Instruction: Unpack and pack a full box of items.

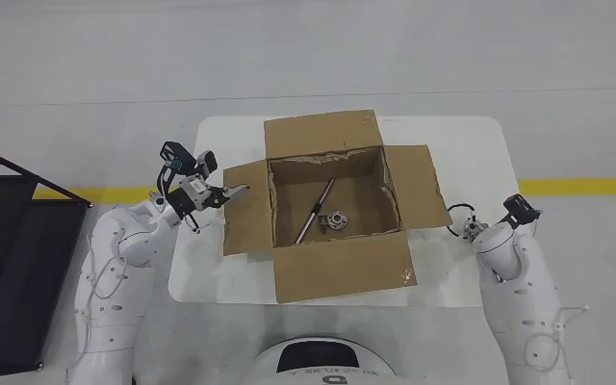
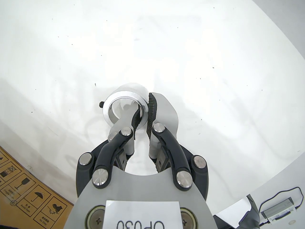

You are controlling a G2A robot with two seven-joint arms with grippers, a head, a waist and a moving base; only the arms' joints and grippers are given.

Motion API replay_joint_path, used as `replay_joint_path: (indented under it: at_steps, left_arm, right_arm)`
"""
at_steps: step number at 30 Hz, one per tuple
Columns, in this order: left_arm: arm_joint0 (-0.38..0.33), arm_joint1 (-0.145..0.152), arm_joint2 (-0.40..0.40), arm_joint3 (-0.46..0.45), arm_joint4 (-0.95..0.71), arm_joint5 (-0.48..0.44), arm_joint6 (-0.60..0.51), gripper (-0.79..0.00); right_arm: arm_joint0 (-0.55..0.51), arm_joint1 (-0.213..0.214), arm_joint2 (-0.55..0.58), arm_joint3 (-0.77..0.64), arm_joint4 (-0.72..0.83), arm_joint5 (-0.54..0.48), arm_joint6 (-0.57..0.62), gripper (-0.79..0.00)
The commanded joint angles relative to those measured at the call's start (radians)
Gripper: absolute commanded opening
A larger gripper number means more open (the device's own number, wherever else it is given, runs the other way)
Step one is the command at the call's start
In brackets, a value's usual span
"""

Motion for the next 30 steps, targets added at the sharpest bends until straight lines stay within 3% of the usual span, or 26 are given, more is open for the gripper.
replay_joint_path:
  at_steps: [1, 6, 10, 14, 19, 22, 26, 30]
  left_arm:
    - [0.0, 0.0, 0.0, 0.0, 0.0, 0.0, 0.0, 0.0]
    - [0.0, 0.0, 0.0, 0.0, 0.0, 0.0, 0.0, 0.0]
    - [0.0, 0.0, 0.0, 0.0, 0.0, 0.0, 0.0, 0.0]
    - [0.0, 0.0, 0.0, 0.0, 0.0, 0.0, 0.0, 0.0]
    - [0.0, 0.0, 0.0, 0.0, 0.0, 0.0, 0.0, 0.0]
    - [0.0, 0.0, 0.0, 0.0, 0.0, 0.0, 0.0, 0.0]
    - [0.0, 0.0, 0.0, 0.0, 0.0, 0.0, 0.0, 0.0]
    - [0.0, 0.0, 0.0, 0.0, 0.0, 0.0, 0.0, 0.0]
  right_arm:
    - [-0.001, 0.0, 0.002, -0.001, 0.003, 0.0, 0.004, -0.705]
    - [-0.006, -0.001, 0.008, -0.008, 0.011, -0.003, 0.007, -0.616]
    - [-0.019, -0.002, 0.029, -0.05, 0.031, 0.01, -0.007, -0.6]
    - [-0.076, -0.007, 0.096, -0.176, 0.104, 0.007, -0.058, -0.603]
    - [-0.236, -0.025, 0.193, -0.42, 0.307, -0.142, -0.185, -0.643]
    - [-0.33, -0.037, 0.235, -0.527, 0.443, -0.255, -0.224, -0.625]
    - [-0.392, -0.041, 0.241, -0.637, 0.53, -0.347, -0.194, -0.594]
    - [-0.375, -0.038, 0.205, -0.683, 0.571, -0.349, -0.108, -0.585]
